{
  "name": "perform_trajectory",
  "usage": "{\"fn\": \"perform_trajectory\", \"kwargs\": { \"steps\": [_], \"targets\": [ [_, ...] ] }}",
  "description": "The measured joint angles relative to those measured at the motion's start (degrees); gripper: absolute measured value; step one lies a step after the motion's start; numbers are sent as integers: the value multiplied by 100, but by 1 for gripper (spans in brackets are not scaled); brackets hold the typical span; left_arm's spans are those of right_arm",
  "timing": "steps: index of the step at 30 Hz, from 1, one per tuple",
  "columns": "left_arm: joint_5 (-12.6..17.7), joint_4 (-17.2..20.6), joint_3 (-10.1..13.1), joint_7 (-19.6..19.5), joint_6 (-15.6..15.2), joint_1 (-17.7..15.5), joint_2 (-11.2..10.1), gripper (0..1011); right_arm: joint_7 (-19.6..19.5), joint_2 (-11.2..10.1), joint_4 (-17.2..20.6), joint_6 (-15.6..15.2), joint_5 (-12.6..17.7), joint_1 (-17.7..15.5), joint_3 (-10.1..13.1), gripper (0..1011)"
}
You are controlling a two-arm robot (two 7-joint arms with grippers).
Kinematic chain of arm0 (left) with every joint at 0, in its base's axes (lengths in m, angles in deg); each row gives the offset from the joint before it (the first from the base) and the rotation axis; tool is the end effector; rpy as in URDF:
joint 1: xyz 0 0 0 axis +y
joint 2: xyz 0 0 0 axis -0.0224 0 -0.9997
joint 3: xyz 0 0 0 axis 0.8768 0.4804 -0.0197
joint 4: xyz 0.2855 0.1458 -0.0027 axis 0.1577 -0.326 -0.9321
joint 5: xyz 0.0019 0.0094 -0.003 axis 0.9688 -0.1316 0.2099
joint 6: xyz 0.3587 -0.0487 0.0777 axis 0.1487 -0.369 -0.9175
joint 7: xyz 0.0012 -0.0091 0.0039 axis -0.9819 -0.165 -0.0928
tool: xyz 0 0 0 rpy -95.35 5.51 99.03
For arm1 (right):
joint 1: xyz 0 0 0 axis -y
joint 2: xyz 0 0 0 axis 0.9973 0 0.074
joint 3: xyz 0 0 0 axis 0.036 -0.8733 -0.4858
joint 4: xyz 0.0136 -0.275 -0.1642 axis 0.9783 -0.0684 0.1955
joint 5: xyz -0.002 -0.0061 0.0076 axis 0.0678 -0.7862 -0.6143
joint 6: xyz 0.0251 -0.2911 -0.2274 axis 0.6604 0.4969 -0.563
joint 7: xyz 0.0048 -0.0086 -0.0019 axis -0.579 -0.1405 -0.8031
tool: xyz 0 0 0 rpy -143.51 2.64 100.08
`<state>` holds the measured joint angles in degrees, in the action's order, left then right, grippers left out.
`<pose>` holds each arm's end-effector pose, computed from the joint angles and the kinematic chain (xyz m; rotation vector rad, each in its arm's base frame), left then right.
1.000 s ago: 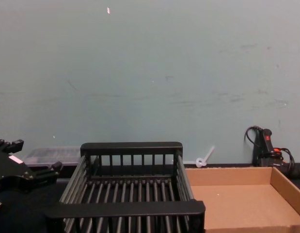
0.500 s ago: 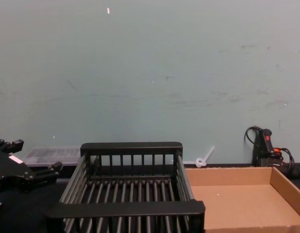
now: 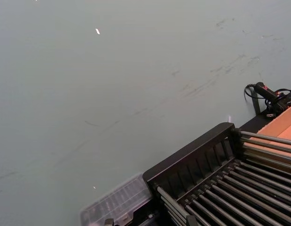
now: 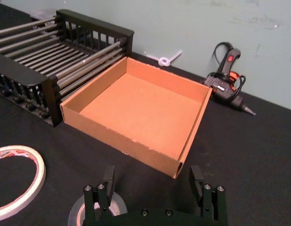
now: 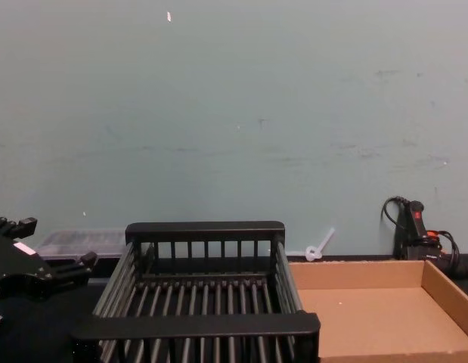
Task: Pick up the white tape and place it into the black box , Pick up the silver tape and place it into the brown box.
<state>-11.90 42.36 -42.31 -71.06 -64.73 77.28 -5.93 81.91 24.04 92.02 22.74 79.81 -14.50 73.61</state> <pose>0.4211 0.0837 -0.3387 0.3044 -0.2851 1.2477 0.3320 -0.1098 -0.3052 -0.4106 0.0511 -1.0666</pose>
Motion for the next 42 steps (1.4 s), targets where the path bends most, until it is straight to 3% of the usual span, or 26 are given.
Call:
{"fn": "perform_trajectory", "kwargs": {
  "steps": [23,42],
  "targets": [
    [0,-1,0,0,0,0,0,1002,156,242,182,-329,-157,-336,236,1002],
    [0,0,0,0,0,0,0,1001,262,368,94,-497,-202,-363,241,1002]
  ]
}}
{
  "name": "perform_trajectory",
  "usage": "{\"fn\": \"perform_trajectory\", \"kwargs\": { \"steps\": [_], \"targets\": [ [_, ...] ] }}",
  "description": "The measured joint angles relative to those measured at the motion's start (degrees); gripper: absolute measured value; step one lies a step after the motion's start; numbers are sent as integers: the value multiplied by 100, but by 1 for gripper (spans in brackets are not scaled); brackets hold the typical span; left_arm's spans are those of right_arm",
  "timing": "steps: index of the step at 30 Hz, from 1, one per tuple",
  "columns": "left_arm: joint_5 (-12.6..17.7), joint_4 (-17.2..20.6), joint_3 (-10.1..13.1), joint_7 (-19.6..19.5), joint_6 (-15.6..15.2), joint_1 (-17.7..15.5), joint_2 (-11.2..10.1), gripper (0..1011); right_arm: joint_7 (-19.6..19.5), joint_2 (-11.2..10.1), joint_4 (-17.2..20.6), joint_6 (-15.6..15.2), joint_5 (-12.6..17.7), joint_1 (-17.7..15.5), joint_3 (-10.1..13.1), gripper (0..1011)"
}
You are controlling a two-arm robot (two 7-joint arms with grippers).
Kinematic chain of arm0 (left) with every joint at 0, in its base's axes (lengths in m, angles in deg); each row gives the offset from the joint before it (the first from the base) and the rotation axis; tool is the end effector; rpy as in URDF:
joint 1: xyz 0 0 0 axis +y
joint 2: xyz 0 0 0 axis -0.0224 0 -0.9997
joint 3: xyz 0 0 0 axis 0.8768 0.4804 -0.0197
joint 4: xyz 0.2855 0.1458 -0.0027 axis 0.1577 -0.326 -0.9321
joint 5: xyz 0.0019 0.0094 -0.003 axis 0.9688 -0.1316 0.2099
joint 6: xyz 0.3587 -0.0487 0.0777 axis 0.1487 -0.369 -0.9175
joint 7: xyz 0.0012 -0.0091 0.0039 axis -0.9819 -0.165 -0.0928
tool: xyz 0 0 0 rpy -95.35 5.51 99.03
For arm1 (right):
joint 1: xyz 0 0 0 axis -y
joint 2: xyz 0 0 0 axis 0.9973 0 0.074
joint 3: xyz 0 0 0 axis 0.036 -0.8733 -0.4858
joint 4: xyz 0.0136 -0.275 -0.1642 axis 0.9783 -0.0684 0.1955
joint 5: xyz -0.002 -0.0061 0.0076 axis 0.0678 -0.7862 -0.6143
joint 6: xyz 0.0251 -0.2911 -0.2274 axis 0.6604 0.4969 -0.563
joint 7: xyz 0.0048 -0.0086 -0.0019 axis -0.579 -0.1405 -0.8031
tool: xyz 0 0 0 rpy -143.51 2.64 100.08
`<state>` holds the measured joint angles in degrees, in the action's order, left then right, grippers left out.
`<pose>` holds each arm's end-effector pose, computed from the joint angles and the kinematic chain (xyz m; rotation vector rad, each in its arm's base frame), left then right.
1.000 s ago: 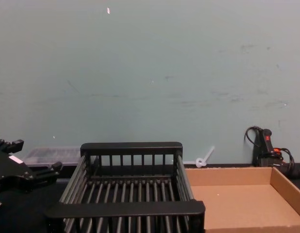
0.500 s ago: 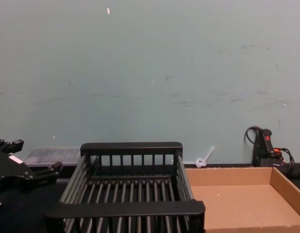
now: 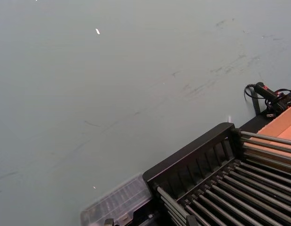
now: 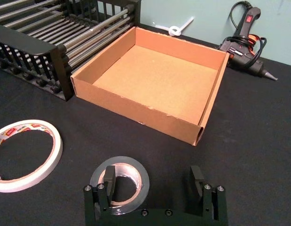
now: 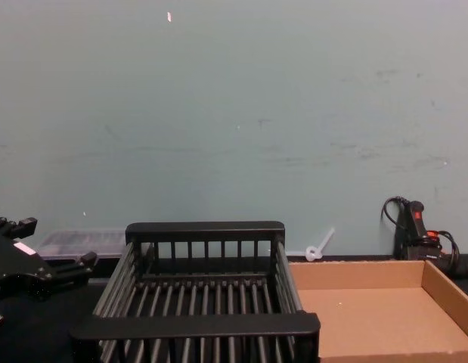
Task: Pick up the white tape and place it into the black box , Pick up the silver tape and place it into the brown box.
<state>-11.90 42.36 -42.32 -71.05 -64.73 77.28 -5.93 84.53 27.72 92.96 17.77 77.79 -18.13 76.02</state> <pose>0.4211 0.0838 -0.3386 0.3044 -0.2851 1.2480 0.3145 -0.1046 -0.3194 -0.4547 0.1645 -1.0540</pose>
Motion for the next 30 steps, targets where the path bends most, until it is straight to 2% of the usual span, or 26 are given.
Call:
{"fn": "perform_trajectory", "kwargs": {
  "steps": [30],
  "targets": [
    [0,0,0,0,0,0,0,1001,22,119,-251,-95,155,155,-63,1002]
  ]
}}
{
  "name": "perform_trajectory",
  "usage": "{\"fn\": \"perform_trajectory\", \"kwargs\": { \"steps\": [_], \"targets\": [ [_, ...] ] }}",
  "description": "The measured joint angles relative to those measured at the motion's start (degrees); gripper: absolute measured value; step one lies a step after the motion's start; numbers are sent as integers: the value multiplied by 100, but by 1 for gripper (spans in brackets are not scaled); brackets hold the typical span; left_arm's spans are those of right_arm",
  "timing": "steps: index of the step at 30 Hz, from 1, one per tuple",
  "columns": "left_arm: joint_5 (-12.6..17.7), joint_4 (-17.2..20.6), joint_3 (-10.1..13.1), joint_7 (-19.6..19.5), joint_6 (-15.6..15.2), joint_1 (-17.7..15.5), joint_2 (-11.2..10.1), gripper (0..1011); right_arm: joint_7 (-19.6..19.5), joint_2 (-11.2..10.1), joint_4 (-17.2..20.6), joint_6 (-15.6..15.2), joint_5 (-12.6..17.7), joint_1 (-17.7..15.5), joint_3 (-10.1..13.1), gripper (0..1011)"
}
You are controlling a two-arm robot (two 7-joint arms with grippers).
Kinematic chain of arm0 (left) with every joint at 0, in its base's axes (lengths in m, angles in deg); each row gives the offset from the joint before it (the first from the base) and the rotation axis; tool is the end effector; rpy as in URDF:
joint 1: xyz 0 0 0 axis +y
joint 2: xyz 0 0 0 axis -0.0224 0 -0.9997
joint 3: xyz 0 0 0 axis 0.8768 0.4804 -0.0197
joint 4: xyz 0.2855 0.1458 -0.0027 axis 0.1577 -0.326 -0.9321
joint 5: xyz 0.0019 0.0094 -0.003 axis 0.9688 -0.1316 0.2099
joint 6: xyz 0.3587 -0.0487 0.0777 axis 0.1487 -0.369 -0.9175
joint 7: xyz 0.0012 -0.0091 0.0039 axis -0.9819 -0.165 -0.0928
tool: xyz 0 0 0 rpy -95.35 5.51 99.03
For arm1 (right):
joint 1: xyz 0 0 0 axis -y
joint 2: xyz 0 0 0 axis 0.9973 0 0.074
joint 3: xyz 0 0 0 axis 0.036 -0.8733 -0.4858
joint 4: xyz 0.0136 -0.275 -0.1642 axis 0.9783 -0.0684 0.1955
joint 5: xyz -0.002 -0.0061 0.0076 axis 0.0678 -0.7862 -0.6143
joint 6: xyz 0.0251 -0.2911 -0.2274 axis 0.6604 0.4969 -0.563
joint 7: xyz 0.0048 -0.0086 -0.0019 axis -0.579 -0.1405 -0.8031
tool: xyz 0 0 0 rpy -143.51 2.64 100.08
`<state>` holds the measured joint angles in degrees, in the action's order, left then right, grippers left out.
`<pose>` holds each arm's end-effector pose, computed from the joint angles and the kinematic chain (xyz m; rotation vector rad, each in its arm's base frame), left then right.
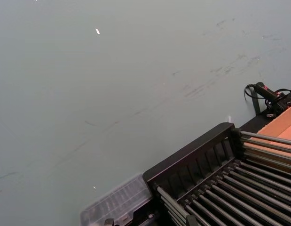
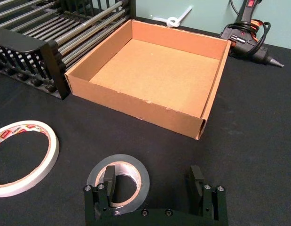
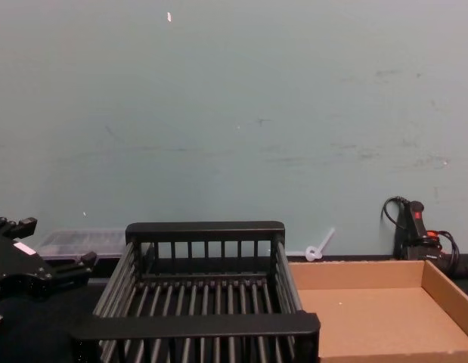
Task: Pick up the white tape and place it into the black box , Pick up the silver tape and place it into the brown box.
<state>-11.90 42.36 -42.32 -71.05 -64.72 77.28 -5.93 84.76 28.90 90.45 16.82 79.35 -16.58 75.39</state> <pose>0.4211 0.0838 -0.3386 0.3042 -0.2852 1.2480 0.3211 -0.1046 -0.3294 -0.4407 0.2220 -1.0611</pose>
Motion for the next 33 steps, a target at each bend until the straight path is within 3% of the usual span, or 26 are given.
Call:
{"fn": "perform_trajectory", "kwargs": {
  "steps": [33],
  "targets": [
    [0,0,0,0,0,0,0,1001,-45,-27,-191,-151,170,187,-144,1002]
  ]
}}
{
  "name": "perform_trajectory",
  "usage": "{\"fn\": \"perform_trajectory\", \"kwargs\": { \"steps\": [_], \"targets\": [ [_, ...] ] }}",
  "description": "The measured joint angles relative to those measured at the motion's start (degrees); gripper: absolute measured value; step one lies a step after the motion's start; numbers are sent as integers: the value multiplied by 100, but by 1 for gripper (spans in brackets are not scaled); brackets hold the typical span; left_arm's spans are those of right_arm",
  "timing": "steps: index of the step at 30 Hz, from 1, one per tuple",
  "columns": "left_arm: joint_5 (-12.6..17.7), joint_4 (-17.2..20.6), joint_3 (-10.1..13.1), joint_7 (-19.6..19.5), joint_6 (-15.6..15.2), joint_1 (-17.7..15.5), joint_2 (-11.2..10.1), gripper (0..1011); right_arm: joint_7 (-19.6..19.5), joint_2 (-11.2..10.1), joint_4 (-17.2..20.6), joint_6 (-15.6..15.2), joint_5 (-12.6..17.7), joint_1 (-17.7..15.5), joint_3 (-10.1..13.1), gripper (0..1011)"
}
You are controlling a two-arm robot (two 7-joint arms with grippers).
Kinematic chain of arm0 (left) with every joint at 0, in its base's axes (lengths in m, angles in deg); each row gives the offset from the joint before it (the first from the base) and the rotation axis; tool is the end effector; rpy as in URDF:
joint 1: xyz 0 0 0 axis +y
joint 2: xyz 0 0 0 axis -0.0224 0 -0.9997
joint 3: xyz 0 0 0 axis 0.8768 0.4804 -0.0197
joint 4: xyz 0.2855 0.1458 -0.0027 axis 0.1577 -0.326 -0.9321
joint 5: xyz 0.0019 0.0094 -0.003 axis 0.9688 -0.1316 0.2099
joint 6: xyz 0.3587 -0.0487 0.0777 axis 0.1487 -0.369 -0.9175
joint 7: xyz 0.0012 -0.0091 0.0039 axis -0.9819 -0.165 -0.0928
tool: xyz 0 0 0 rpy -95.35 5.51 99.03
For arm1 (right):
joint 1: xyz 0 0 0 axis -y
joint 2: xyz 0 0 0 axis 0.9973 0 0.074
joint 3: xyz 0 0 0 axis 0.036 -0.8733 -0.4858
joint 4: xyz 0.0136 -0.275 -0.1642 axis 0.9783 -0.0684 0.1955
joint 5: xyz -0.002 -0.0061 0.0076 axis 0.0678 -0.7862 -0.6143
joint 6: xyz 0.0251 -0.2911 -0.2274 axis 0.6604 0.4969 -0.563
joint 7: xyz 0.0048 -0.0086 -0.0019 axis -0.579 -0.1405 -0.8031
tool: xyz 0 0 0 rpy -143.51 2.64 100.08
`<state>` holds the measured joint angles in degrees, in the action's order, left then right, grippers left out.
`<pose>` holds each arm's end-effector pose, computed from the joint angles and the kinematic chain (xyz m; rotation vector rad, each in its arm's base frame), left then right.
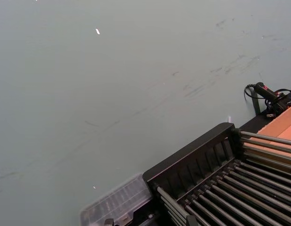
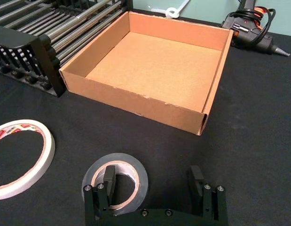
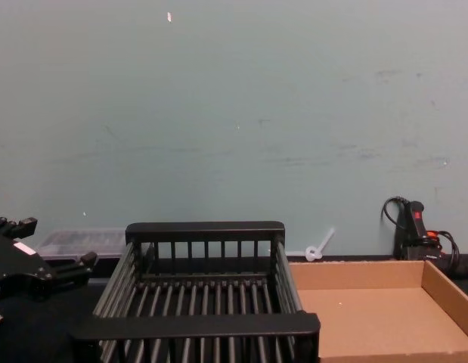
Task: Pick up the white tape and place it into the black box , Pick up the silver tape and place it into the brown box.
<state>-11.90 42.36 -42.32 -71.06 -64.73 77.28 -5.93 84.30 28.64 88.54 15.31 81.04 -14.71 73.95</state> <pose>0.4211 0.0838 -0.3386 0.3044 -0.2851 1.2479 0.3289 -0.1041 -0.3341 -0.4492 0.2643 -1.0613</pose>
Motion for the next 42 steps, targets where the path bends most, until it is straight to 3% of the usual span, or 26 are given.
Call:
{"fn": "perform_trajectory", "kwargs": {
  "steps": [23,27,42],
  "targets": [
    [0,0,0,0,0,0,0,1001,-10,-1,1,-7,-16,-3,1,993],
    [0,0,0,0,0,0,0,1001,-7,-1,4,-7,-19,-5,3,928],
    [0,0,0,0,0,0,0,1001,-5,-1,5,-5,-19,-5,5,482]
  ]
}}
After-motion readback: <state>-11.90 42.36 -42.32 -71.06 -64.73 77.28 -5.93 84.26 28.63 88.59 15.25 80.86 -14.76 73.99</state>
